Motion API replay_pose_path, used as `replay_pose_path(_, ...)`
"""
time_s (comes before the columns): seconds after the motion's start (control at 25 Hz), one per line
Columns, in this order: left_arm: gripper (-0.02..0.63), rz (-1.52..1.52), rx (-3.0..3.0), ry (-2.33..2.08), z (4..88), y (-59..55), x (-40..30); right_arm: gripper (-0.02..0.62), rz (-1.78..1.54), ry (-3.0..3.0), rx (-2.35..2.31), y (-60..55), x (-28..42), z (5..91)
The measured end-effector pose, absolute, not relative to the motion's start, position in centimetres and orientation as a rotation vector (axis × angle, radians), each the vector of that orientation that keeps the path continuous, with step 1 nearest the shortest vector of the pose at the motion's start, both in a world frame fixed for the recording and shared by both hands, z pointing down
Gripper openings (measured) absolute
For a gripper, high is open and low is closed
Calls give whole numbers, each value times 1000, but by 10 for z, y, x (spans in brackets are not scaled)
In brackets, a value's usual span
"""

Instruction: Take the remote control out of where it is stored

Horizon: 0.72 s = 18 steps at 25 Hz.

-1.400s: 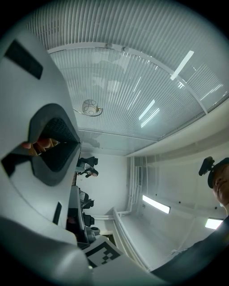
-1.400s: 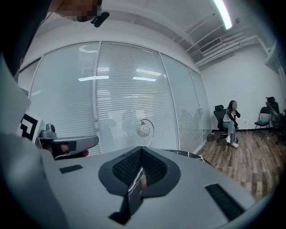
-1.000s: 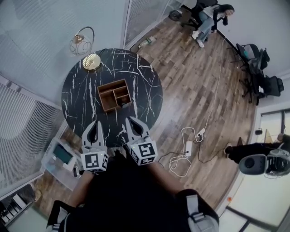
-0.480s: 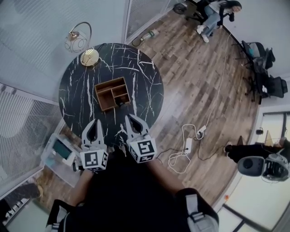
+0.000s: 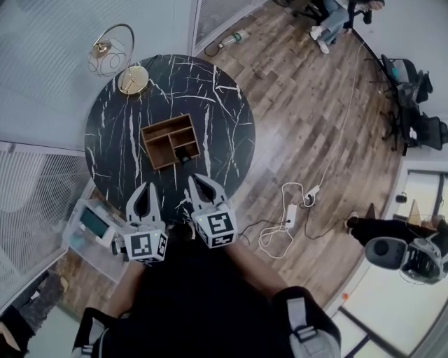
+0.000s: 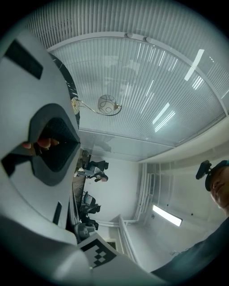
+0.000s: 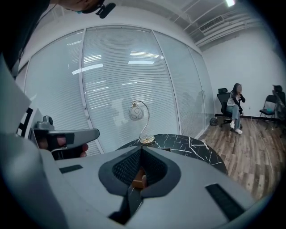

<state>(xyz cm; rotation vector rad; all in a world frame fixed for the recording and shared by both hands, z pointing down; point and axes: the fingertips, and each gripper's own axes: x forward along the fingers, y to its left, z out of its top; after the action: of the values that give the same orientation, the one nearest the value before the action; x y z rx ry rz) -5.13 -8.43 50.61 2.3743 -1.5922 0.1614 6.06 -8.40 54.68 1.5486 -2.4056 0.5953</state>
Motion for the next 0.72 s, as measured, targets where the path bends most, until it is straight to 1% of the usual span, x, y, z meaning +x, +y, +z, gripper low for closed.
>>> replay_pose_path(0.52,8,189,2330,-1614,524,-119,-50,6,678,-2302,1470,-115,59,605)
replay_pose_path(0.72,8,192,2314,-1616,526,-128,-50,67,704,-2265,1434,-117,57,626)
